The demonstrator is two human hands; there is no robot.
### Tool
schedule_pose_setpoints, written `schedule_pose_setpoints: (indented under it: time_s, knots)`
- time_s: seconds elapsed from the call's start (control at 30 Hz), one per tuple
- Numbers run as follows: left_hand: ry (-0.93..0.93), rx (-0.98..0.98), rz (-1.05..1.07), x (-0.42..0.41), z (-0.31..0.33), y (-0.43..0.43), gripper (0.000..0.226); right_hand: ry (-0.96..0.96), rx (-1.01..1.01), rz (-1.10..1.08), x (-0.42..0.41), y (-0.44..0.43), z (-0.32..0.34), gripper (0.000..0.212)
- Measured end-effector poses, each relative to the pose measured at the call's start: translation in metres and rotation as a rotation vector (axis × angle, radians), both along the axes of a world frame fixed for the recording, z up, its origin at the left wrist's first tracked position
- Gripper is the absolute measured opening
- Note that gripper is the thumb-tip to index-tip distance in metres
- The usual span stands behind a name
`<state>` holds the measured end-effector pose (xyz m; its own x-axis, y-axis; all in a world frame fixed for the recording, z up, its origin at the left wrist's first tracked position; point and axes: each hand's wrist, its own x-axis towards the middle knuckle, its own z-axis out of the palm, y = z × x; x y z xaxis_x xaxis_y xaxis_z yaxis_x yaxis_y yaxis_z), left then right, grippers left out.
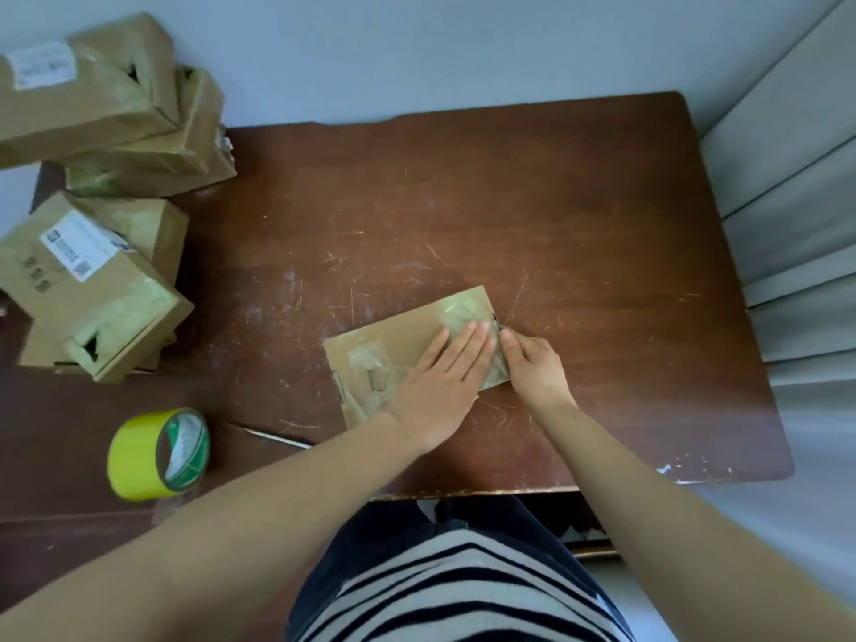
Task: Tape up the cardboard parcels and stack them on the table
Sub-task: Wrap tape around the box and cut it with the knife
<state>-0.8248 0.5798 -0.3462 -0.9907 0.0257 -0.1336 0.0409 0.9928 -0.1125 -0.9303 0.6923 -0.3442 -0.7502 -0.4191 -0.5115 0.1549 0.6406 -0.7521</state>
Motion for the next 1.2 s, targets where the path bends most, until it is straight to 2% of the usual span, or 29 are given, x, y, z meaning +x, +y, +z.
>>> schedule_pose_setpoints:
  time_s: [0.13, 0.2, 0.3, 0.43, 0.67, 0.8, 0.9, 0.97, 1.07, 1.2]
  knots:
    - [0.112, 0.077, -0.067, 0.000, 0.008, -0.005, 0.071, 0.211, 0.024, -0.031, -0.012, -0.018, 0.015, 0.038]
    - [0.198, 0.158, -0.107, 0.003, 0.006, -0.005, 0.058, 0.264, 0.009, 0.118, -0.022, -0.038, 0.018, 0.042]
    - [0.236, 0.290, -0.112, 0.006, 0.002, -0.003, 0.046, 0.252, 0.104, 0.341, -0.033, -0.060, 0.010, 0.034]
    - [0.219, 0.338, -0.123, 0.009, -0.002, -0.005, 0.044, 0.260, 0.074, 0.394, -0.037, -0.065, 0.002, 0.025]
    - [0.232, 0.401, -0.116, 0.009, -0.001, -0.004, 0.040, 0.327, 0.054, 0.635, -0.051, -0.058, 0.000, 0.031]
    - [0.158, 0.582, -0.057, 0.010, 0.010, 0.003, 0.045, 0.397, 0.066, 0.641, -0.047, -0.058, 0.007, 0.032]
    - [0.220, 0.593, -0.041, 0.011, 0.025, 0.006, 0.043, 0.381, 0.063, 0.495, -0.041, -0.063, 0.022, 0.040]
    - [0.310, 0.604, 0.031, 0.019, 0.037, -0.003, 0.040, 0.502, -0.005, 0.396, -0.031, -0.071, 0.039, 0.042]
    - [0.455, 0.604, 0.173, 0.046, 0.056, -0.024, 0.017, 0.624, -0.149, 0.509, -0.005, -0.095, 0.061, 0.037]
    - [0.511, 0.619, 0.579, 0.105, 0.070, -0.058, 0.042, 0.641, -0.272, 0.777, 0.050, -0.138, 0.085, 0.035]
